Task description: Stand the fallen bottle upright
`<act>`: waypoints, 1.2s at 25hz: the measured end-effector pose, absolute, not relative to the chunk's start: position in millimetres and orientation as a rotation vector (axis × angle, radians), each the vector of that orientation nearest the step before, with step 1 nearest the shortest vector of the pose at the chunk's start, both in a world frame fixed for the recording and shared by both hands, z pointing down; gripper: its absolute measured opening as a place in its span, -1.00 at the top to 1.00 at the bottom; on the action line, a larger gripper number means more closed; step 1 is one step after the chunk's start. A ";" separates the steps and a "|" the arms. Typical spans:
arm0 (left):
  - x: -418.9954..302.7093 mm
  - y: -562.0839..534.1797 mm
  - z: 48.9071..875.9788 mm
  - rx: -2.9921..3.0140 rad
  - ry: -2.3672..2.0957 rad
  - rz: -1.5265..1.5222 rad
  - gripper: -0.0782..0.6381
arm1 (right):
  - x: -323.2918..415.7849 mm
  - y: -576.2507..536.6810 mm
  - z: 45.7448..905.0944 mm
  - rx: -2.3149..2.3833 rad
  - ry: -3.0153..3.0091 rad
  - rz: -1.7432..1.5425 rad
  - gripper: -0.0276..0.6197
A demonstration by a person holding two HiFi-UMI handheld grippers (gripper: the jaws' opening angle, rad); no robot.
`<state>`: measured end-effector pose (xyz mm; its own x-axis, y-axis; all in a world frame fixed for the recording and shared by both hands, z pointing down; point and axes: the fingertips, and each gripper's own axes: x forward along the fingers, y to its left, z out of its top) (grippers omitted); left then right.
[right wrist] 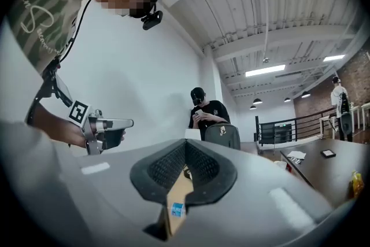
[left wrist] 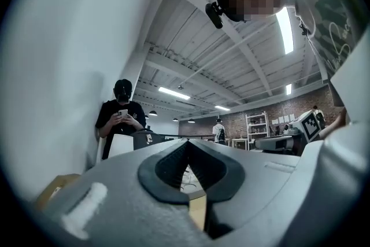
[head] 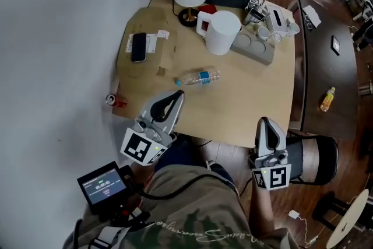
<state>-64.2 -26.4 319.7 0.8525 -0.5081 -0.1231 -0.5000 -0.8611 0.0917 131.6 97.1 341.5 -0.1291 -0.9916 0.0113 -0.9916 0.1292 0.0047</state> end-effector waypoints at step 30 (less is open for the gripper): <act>-39.4 -139.3 322.3 2.822 -1.003 -0.251 0.77 | 19.4 -108.2 674.8 0.258 -1.843 -0.180 -0.03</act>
